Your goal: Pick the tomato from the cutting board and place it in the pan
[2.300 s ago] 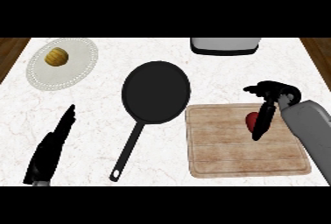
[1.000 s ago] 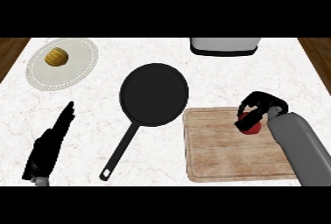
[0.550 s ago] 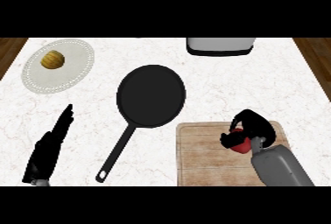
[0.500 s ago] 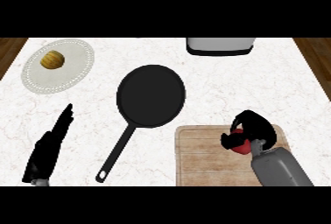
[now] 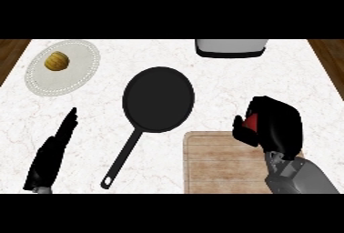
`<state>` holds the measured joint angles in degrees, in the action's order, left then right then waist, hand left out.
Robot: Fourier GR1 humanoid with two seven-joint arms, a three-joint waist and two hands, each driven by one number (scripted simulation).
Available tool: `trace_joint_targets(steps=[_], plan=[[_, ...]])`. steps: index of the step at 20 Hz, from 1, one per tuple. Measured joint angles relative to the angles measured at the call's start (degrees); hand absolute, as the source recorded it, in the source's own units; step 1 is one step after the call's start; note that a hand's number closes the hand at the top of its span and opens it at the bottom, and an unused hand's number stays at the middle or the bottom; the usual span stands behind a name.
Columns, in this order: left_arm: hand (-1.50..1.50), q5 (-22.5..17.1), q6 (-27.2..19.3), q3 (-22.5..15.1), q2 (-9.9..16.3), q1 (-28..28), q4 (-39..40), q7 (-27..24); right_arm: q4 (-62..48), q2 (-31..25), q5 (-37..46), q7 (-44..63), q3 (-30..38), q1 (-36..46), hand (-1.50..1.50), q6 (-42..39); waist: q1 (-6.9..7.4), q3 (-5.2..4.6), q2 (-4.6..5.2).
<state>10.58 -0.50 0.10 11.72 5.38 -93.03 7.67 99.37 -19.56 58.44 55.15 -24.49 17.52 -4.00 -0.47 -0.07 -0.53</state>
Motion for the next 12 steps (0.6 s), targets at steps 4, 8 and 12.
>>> trace_joint_targets(steps=[4,8,12], plan=[[0.0,-0.2,0.8,0.2,0.2,-0.9,0.2,0.5,1.0,2.0,5.2,-0.8,-1.9,4.5,1.5,1.3,0.53,0.03,0.3],[0.0,-0.4,1.5,1.0,0.7,-1.6,1.0,0.0,-2.9,6.7,5.8,-2.4,-0.5,11.2,1.5,2.5,0.94,0.04,0.49],[0.0,-0.1,1.8,0.5,0.3,-2.3,0.3,1.0,-12.8,13.0,5.0,-4.6,2.0,18.7,1.5,6.0,1.46,0.06,0.67]])
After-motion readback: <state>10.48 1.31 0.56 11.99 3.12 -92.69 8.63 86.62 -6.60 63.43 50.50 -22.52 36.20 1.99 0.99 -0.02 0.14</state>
